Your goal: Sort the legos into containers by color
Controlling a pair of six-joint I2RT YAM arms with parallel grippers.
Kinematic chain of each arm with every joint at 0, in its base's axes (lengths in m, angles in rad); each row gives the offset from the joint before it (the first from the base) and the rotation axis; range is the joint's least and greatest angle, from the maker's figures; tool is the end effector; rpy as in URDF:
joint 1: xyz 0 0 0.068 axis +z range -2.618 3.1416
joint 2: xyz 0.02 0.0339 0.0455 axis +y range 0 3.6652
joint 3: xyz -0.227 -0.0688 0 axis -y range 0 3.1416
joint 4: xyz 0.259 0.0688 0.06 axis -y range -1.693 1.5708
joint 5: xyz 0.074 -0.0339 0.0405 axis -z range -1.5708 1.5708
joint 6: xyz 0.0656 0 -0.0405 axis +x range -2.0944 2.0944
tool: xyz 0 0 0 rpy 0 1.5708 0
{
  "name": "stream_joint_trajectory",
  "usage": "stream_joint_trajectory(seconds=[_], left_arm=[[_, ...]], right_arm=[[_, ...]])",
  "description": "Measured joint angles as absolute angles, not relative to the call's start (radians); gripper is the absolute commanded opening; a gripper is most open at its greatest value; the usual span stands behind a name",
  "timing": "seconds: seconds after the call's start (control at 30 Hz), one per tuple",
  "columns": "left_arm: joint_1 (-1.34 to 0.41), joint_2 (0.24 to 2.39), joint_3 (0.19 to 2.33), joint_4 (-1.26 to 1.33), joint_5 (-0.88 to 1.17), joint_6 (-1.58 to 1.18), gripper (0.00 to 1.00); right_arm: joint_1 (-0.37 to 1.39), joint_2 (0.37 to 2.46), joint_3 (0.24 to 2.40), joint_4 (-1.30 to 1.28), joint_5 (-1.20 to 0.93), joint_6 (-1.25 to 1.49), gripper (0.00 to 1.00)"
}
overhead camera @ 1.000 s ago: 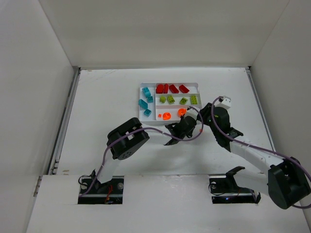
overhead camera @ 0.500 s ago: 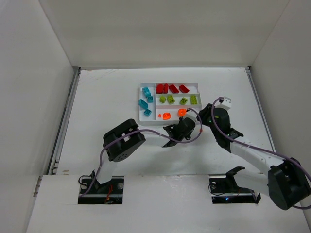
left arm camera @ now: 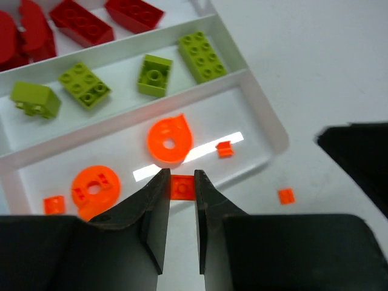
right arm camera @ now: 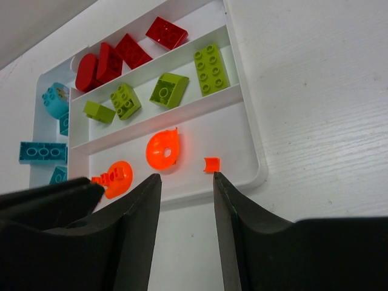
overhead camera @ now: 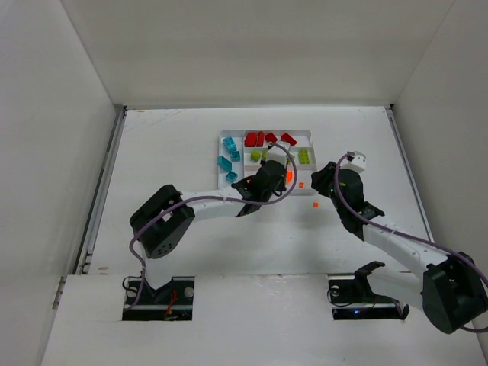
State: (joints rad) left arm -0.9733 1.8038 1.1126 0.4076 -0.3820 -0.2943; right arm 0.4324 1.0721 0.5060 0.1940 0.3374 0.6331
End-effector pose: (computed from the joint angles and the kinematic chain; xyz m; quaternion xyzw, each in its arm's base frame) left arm 0.2676 -0.3498 0.1778 0.1541 0.7785 -0.2265 0.5647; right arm 0.2713 0.1013 0.1752 0.1758 0.8004 0.1630 0.5494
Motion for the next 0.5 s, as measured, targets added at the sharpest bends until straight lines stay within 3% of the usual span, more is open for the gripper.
stream_joint_trajectory(seconds=[0.3,0.5], left_arm=[[-0.865,1.871,1.112,0.398,-0.39,-0.301,0.45],[-0.862,1.846,1.075,0.419,-0.388,-0.304,0.49]], right_arm=[[0.431,1.095,0.506,0.194,0.354,0.633,0.46],[0.431,1.121,0.506,0.194,0.383,0.632,0.39]])
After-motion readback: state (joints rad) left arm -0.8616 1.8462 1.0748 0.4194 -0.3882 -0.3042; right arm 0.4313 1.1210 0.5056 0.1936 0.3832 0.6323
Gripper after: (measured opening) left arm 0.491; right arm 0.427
